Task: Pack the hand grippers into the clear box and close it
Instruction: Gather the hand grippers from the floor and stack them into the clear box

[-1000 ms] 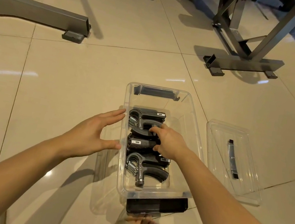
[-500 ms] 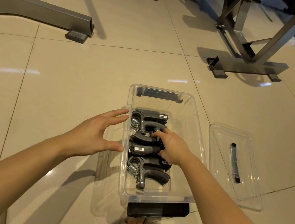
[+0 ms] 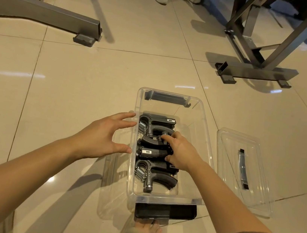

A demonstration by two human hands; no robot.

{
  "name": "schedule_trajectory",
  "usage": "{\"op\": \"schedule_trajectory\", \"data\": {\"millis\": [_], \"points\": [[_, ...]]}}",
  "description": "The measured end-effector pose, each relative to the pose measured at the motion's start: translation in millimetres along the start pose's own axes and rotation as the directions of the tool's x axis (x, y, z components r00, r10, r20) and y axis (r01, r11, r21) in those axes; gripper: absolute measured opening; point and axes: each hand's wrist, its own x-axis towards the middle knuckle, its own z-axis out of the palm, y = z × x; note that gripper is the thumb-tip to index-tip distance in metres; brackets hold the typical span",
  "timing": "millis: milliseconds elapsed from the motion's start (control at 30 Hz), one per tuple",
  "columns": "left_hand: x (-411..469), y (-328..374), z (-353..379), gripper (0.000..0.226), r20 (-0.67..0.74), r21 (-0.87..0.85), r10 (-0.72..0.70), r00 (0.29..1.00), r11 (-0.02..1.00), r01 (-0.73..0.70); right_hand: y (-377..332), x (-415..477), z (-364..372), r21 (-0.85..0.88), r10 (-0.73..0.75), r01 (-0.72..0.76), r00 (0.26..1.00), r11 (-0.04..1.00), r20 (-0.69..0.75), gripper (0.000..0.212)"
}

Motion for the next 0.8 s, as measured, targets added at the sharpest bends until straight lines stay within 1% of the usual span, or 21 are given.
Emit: {"op": "schedule_trajectory", "data": {"millis": [100,167,233,333,400,467,600,667,800], "points": [[-13,9,-7,0.069,-0.046,0.052,-0.005,0.999,0.999,0.008,-5,-12,-23,0.056,0.001,0.004,0.996,0.998,-0.093,0.074],[-21,15,-21,0.063,-0.069,0.078,-0.020,0.997,0.997,0.025,-16,-17,-50,0.151,-0.010,0.037,0.985,0.988,-0.174,0.066],[-30,22,-45,0.059,-0.097,0.120,-0.036,0.995,0.992,0.047,-36,-19,-82,0.253,-0.041,0.100,0.973,0.962,-0.227,0.057],[-50,30,-94,0.055,-0.141,0.179,-0.089,0.986,0.977,0.114,-86,-23,-130,0.382,-0.153,0.243,0.956,0.892,-0.251,0.047],[-72,34,-130,0.052,-0.166,0.196,-0.142,0.976,0.965,0.173,-128,-28,-156,0.402,-0.257,0.339,0.935,0.851,-0.245,0.042],[-103,39,-164,0.050,-0.194,0.234,-0.203,0.960,0.940,0.247,-175,-36,-178,0.374,-0.361,0.417,0.908,0.828,-0.213,0.039],[-186,48,-227,0.047,-0.285,0.328,-0.297,0.911,0.863,0.384,-278,-54,-213,0.256,-0.542,0.565,0.825,0.784,-0.162,0.039],[-235,49,-255,0.045,-0.324,0.321,-0.342,0.882,0.837,0.442,-330,-61,-225,0.193,-0.610,0.619,0.785,0.762,-0.111,0.040],[-333,37,-308,0.043,-0.345,0.271,-0.471,0.812,0.778,0.567,-430,-69,-238,0.067,-0.717,0.717,0.697,0.694,-0.030,0.038]]}}
